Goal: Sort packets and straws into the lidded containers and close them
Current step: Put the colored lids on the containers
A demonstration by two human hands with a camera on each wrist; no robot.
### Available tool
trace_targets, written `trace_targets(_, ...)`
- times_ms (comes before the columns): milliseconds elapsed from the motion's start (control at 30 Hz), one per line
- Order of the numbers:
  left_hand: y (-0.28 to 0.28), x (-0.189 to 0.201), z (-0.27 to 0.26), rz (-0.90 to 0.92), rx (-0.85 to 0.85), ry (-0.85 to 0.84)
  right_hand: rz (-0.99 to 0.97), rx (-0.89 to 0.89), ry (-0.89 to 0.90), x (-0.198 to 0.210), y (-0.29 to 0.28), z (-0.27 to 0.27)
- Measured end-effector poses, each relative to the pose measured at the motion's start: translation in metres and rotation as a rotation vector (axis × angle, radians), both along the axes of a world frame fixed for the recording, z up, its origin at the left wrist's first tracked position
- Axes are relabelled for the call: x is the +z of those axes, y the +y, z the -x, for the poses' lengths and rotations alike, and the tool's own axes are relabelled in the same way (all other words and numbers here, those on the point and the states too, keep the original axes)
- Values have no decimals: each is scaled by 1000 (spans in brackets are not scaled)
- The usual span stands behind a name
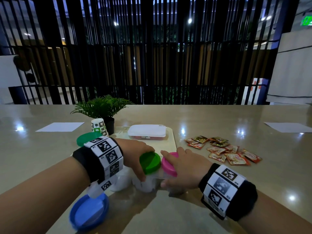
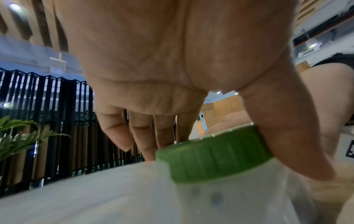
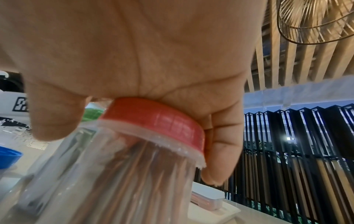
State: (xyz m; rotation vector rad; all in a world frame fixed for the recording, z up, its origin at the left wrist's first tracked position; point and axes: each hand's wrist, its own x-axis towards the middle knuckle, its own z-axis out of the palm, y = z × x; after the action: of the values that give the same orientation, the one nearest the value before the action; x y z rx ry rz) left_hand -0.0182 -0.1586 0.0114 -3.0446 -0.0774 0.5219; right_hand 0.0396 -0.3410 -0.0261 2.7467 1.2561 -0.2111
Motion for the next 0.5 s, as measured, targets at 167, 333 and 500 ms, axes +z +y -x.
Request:
trace_targets(167, -11, 1, -2, -53, 30, -17, -10, 1, -15, -1, 0, 0)
trace_targets(333, -17, -3, -1, -84, -10, -38, -12, 3, -14, -2, 0, -1)
trace_targets(500, -12, -5, 2, -77, -96, -12, -10, -1, -24, -4, 2, -3)
